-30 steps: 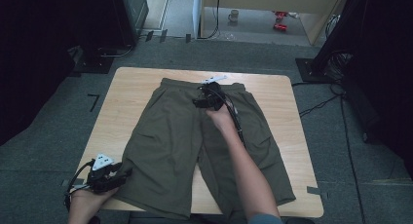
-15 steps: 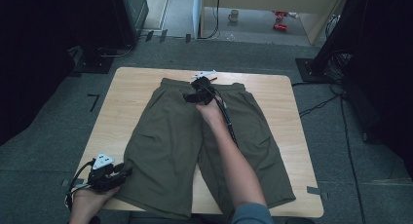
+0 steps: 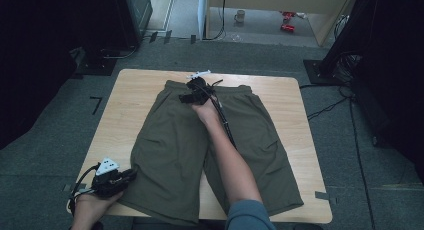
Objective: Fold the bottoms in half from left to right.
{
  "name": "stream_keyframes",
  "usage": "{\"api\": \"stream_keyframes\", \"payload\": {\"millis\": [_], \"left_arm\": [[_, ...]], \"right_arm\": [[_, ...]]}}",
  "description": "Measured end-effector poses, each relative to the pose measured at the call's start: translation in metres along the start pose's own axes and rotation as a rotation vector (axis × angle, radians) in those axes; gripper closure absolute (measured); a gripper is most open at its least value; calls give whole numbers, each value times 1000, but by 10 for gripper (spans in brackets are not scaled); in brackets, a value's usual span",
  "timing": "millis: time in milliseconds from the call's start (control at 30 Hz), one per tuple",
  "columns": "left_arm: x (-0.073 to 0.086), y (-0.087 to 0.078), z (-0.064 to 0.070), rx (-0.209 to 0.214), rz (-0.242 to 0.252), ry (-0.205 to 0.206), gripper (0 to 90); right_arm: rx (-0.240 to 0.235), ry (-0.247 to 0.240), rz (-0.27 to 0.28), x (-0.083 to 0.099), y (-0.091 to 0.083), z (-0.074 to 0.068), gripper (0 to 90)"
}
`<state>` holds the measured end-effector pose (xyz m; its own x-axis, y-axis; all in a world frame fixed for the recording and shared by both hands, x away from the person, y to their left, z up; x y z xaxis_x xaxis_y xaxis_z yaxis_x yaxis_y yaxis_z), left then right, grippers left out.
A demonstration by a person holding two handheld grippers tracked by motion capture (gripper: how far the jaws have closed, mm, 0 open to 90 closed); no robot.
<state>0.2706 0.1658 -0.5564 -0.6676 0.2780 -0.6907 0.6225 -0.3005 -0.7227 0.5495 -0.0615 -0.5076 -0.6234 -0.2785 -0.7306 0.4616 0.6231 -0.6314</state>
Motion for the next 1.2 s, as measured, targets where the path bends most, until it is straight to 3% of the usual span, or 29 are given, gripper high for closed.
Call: {"api": "stream_keyframes", "payload": {"millis": [133, 300, 433, 700, 867, 1033, 1133, 1200], "left_arm": [[0, 0, -1, 6, -3, -2, 779], [0, 0, -1, 12, -5, -3, 792], [0, 0, -1, 16, -7, -5, 807], [0, 0, -1, 20, -7, -10, 802], [0, 0, -1, 18, -6, -7, 802], [-1, 1, -1, 18, -16, -26, 801], [-1, 1, 0, 3, -17, -14, 798], [-1, 1, 1, 2, -15, -11, 795]], "right_arm": [[-11, 15, 11, 0, 12, -2, 340], [-7, -8, 0, -3, 27, -5, 331], [-40, 27, 12, -10, 41, -9, 311], [-53, 44, 5, -15, 61, -14, 273], [-52, 37, -5, -14, 77, -20, 245], [-52, 76, -12, -13, 90, -25, 202], [-60, 104, -15, -13, 97, -25, 155], [-44, 95, -17, -13, 100, -25, 150]]}}
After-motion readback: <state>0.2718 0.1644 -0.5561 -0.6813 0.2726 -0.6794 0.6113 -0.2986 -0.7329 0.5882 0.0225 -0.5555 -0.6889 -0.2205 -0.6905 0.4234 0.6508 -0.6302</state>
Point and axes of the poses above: each handheld gripper's, and its own axes: y roughly forward along the jaws, x roughly out of its underside, z roughly to its right, the point moved 7 cm from there along y, roughly forward along the jaws, and after that the axes turned 10 degrees about -x, right-handed, at the moved point
